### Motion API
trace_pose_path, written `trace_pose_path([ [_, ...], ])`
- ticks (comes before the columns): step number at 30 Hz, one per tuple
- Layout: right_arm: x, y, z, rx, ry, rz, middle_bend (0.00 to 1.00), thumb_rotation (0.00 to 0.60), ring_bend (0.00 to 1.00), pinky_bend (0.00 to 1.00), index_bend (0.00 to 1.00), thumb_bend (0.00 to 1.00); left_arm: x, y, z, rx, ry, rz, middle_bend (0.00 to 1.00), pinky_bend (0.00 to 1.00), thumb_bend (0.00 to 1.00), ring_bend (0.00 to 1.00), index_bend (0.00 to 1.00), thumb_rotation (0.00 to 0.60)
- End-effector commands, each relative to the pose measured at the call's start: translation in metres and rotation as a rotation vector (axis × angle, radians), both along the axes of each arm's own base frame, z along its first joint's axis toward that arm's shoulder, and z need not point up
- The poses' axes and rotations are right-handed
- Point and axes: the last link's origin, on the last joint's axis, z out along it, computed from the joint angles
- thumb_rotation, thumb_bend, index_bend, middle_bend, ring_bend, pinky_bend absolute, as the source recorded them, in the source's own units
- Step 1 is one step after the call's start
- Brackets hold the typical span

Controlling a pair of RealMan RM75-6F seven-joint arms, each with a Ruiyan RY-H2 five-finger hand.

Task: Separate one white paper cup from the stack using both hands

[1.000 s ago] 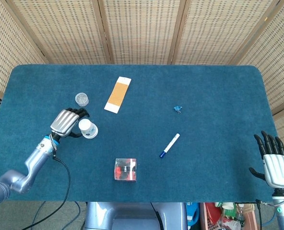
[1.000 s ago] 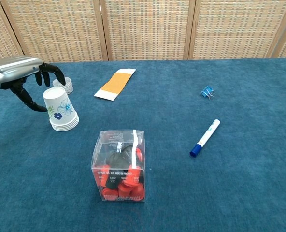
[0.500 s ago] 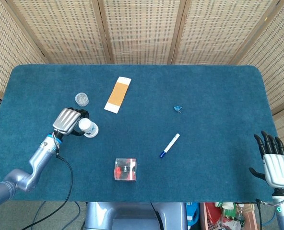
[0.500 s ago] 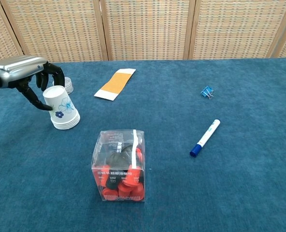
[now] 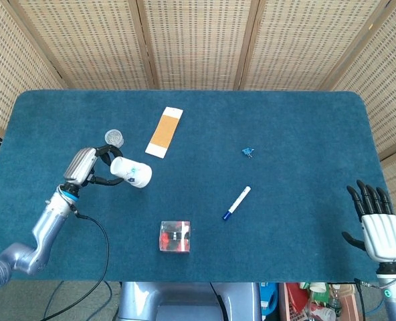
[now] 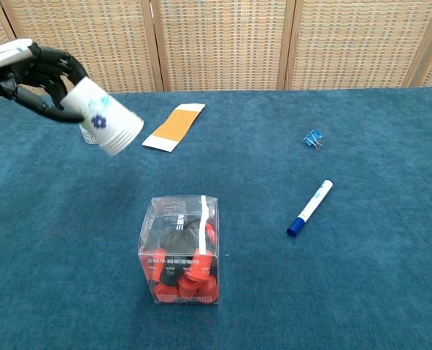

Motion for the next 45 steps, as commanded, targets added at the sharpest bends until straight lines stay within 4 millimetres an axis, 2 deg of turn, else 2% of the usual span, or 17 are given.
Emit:
trace_pose_path([
  [1, 0.012, -0.009, 0.007, -0.004, 0.024, 0.164, 0.02, 0.6, 0.0, 0.0, 0.09, 0.0, 0.024, -0.002, 0.009, -0.151, -0.353, 0.078, 0.49, 0.47, 0.07, 0.55, 0.51, 0.6],
  [3, 0.021, -0.015, 0.012, 0.004, 0.026, 0.259, 0.04, 0.6, 0.0, 0.0, 0.12, 0.0, 0.039, 0.001, 0.002, -0.222, -0.43, 0.087, 0.49, 0.47, 0.07, 0.55, 0.51, 0.6],
  [4, 0.031, -0.021, 0.017, 0.017, 0.03, 0.346, 0.06, 0.6, 0.0, 0.0, 0.14, 0.0, 0.057, 0.004, -0.008, -0.284, -0.481, 0.083, 0.49, 0.47, 0.07, 0.55, 0.51, 0.6],
  [7, 0.042, -0.03, 0.022, 0.037, 0.048, 0.436, 0.09, 0.6, 0.0, 0.0, 0.2, 0.0, 0.076, 0.01, -0.019, -0.345, -0.519, 0.08, 0.49, 0.47, 0.07, 0.55, 0.51, 0.6],
  [10, 0.055, -0.04, 0.022, 0.074, 0.048, 0.5, 0.12, 0.6, 0.0, 0.0, 0.27, 0.0, 0.096, 0.014, -0.03, -0.401, -0.565, 0.079, 0.49, 0.47, 0.07, 0.55, 0.51, 0.6],
  [13, 0.071, -0.051, 0.02, 0.116, 0.053, 0.545, 0.11, 0.6, 0.0, 0.0, 0.29, 0.0, 0.113, 0.017, -0.041, -0.451, -0.592, 0.075, 0.49, 0.47, 0.07, 0.55, 0.51, 0.6],
  [16, 0.1, -0.072, 0.014, 0.149, 0.053, 0.628, 0.11, 0.6, 0.0, 0.0, 0.31, 0.04, 0.133, 0.019, -0.053, -0.513, -0.625, 0.08, 0.49, 0.47, 0.07, 0.55, 0.51, 0.6],
  [20, 0.126, -0.09, 0.006, 0.169, 0.033, 0.689, 0.11, 0.6, 0.0, 0.0, 0.33, 0.09, 0.141, 0.018, -0.063, -0.552, -0.654, 0.102, 0.49, 0.47, 0.07, 0.55, 0.51, 0.6],
  [25, 0.154, -0.101, -0.008, 0.198, 0.007, 0.774, 0.09, 0.6, 0.0, 0.0, 0.37, 0.14, 0.145, 0.017, -0.075, -0.586, -0.662, 0.121, 0.49, 0.47, 0.07, 0.55, 0.51, 0.6],
  [31, 0.187, -0.111, -0.034, 0.241, 0.026, 0.854, 0.09, 0.6, 0.0, 0.0, 0.41, 0.18, 0.148, 0.016, -0.088, -0.619, -0.676, 0.146, 0.49, 0.47, 0.07, 0.55, 0.51, 0.6],
  [37, 0.204, -0.119, -0.05, 0.236, 0.08, 0.895, 0.1, 0.6, 0.0, 0.02, 0.42, 0.22, 0.149, 0.013, -0.096, -0.643, -0.693, 0.162, 0.49, 0.47, 0.07, 0.55, 0.51, 0.6],
  [45, 0.218, -0.129, -0.062, 0.222, 0.095, 0.922, 0.12, 0.6, 0.01, 0.05, 0.45, 0.27, 0.152, 0.009, -0.103, -0.664, -0.693, 0.165, 0.49, 0.47, 0.07, 0.55, 0.51, 0.6],
])
